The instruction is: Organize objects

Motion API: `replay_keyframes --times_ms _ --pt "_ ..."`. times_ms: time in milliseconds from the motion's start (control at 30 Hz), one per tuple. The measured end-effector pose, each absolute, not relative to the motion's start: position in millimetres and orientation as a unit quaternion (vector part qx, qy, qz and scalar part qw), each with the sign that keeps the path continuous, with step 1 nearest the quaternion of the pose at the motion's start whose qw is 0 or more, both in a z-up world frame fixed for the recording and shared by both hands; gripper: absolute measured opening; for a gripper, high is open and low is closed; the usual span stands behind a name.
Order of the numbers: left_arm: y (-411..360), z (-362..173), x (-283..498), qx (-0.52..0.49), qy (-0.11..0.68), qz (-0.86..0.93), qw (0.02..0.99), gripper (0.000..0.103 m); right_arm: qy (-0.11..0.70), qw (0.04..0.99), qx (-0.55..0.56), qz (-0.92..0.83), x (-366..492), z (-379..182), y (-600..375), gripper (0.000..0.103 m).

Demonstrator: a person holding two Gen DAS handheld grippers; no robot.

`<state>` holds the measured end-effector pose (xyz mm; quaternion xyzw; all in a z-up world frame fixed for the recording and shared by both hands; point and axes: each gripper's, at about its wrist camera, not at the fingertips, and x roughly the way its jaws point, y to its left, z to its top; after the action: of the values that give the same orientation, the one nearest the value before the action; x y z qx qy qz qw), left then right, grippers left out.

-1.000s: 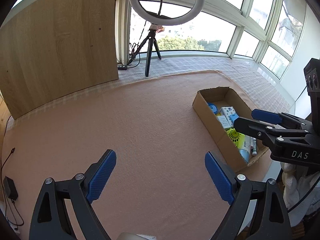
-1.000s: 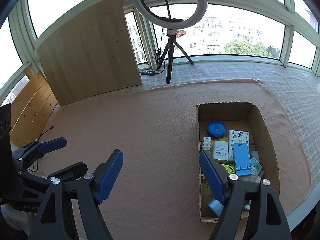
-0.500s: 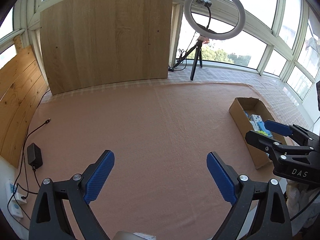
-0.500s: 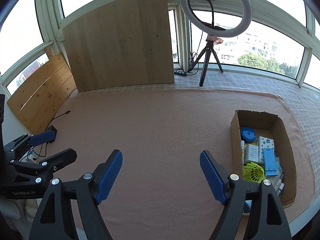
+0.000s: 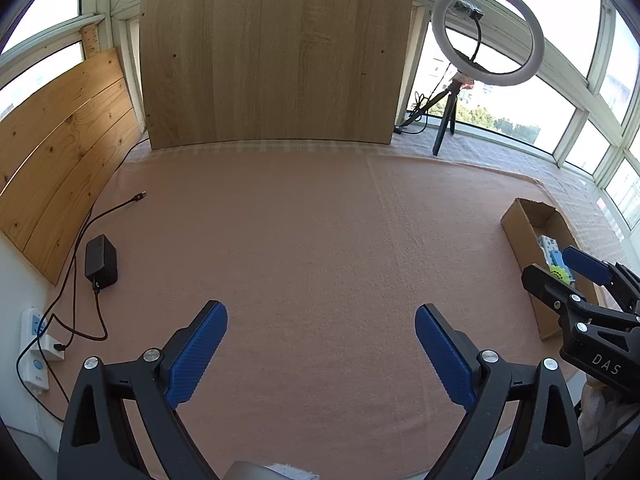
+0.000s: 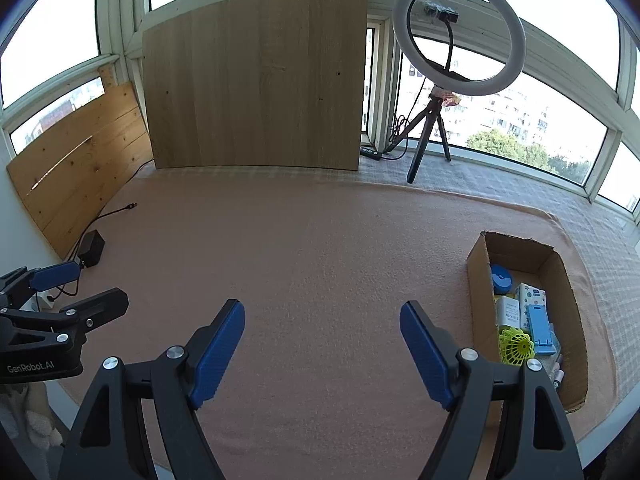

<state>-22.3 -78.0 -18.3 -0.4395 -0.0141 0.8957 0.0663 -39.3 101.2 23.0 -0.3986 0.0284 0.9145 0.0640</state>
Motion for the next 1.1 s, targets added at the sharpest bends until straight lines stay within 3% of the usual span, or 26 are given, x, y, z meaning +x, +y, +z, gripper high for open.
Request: replay_keyframes --times_ms 1100 --pt "-84.3 -24.9 -32.8 -0.447 -0.012 0.893 0.051 0.097 0.035 0.079 -0.404 0.911 -41.1 17.3 100.7 0.077"
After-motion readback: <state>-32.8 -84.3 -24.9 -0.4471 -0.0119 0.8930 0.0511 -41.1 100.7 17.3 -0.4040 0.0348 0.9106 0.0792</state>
